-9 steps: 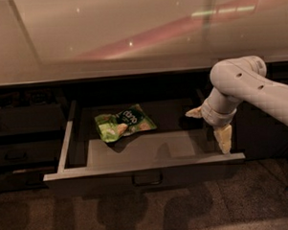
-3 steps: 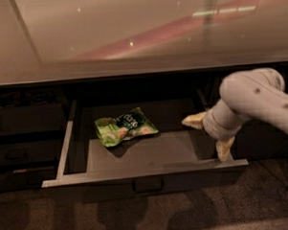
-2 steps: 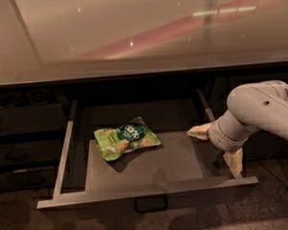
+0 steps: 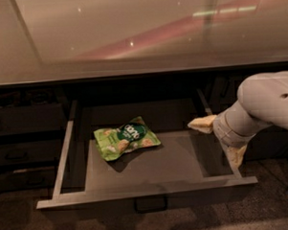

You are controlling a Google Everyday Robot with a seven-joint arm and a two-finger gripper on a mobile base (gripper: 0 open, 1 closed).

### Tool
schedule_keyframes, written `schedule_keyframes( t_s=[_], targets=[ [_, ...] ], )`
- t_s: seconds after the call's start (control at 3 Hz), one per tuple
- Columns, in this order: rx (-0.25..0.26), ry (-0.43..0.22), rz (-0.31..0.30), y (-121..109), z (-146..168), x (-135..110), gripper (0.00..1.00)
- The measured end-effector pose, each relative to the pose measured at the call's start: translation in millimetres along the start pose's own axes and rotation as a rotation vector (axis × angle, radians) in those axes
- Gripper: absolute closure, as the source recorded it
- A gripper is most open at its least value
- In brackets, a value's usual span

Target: Open top drawer

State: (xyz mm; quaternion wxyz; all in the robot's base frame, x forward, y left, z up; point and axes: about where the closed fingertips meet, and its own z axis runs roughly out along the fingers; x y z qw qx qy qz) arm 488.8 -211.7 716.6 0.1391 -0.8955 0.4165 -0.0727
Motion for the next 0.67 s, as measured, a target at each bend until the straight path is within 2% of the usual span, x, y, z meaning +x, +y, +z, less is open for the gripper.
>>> schedule_keyframes(
  t_s=[0.33,0.67],
  targets=[
    [0.069,0.042,-0.031,-6.3,-50.1,-14.6,0.0],
    [0.069,0.042,-0.031,-6.3,-50.1,-14.6,0.0]
  ],
)
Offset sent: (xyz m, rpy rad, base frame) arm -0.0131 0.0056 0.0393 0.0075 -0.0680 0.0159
